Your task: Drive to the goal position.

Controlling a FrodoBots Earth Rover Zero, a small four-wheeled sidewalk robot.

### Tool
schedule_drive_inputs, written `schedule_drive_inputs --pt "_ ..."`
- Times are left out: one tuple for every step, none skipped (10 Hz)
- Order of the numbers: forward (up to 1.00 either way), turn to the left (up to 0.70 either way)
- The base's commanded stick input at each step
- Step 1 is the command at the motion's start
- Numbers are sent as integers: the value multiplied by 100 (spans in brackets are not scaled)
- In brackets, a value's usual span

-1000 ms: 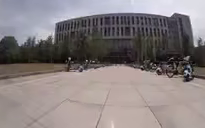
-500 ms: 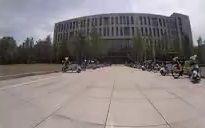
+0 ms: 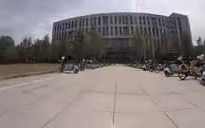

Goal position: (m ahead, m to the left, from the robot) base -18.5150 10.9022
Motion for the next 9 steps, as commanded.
schedule_drive_inputs --pt "24 -28" --pt "1 -46" --pt "0 -100" --pt "0 -100" --pt "0 -100" --pt "0 -100" --pt "0 -100" --pt "0 -100" --pt "0 -100"
